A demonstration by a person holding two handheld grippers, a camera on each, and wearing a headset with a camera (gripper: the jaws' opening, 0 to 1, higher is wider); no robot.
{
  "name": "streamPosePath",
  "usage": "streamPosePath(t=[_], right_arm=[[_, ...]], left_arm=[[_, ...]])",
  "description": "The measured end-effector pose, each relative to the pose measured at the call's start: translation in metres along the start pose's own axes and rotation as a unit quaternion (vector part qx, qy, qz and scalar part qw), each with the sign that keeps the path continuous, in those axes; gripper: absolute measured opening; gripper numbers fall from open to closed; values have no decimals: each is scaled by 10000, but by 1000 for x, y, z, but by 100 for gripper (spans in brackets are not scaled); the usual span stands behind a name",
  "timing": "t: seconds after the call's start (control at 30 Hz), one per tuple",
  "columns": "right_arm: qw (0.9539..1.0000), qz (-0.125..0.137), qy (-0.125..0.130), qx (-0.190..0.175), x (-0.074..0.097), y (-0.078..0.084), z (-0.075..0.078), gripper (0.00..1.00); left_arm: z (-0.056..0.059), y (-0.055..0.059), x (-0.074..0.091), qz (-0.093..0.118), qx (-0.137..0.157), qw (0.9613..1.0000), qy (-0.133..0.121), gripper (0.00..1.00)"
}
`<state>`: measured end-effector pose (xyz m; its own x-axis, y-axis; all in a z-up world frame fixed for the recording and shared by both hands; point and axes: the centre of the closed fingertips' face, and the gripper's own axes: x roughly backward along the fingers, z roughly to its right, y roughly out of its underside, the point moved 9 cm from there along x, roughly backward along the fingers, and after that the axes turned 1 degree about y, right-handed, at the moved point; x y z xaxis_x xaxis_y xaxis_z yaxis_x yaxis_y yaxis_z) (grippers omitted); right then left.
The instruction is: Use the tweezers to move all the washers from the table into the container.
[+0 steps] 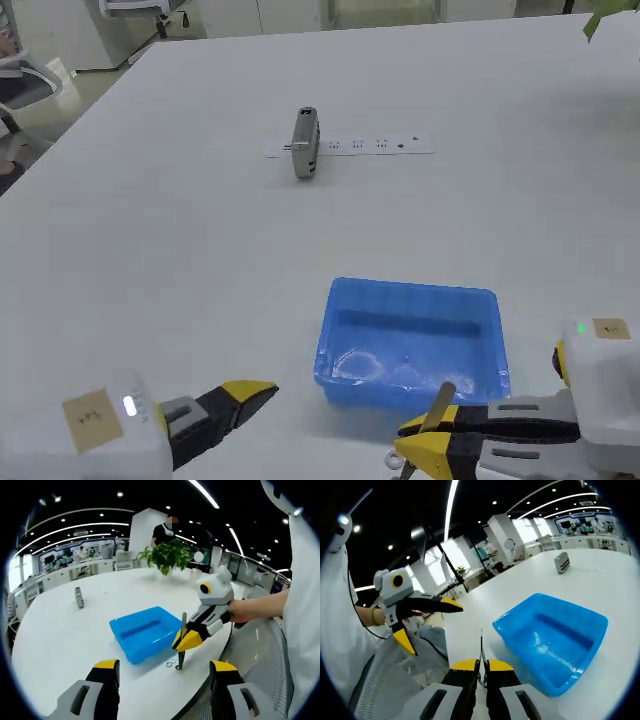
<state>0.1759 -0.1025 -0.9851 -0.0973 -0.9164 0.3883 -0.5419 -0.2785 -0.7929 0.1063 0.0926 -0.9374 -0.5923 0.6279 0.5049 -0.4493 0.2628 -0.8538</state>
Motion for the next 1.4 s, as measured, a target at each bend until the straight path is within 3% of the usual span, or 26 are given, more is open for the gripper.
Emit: streamPosePath(t=[0.13,0.2,0.33,0.43,0.53,0.73,0.83,1.0,1.1,1.4], right_arm=[[10000,61,-19,-67,6,0,-1,2],[10000,1,-33,-63,8,0,-1,2],[10000,-43,20,1,15,-2,0,2],[9999,72,79,-38,20,-3,-1,2],[9998,145,122,-38,25,-5,-3,2],[9991,373,209,9,36,-14,-9,2],[9982,491,340,104,42,-21,-12,2],[9935,399,862,632,50,-32,-13,2],[9908,377,1033,792,51,-37,-15,2],[9856,290,1251,1096,50,-51,-10,2]], left_arm=[[-3,4,4,377,206,9983,-386,79],[-4,4,5,579,288,9965,-525,85],[-6,4,6,834,185,9932,-792,97],[-3,-2,5,1478,219,9866,-650,99],[0,-3,3,1391,-61,9880,-675,99],[-4,0,3,1335,180,9885,-689,94],[-4,-1,4,1419,231,9873,-675,94],[-5,0,3,1335,213,9883,-700,93],[-7,1,3,1334,293,9880,-725,94],[-7,0,5,1431,277,9865,-742,95]])
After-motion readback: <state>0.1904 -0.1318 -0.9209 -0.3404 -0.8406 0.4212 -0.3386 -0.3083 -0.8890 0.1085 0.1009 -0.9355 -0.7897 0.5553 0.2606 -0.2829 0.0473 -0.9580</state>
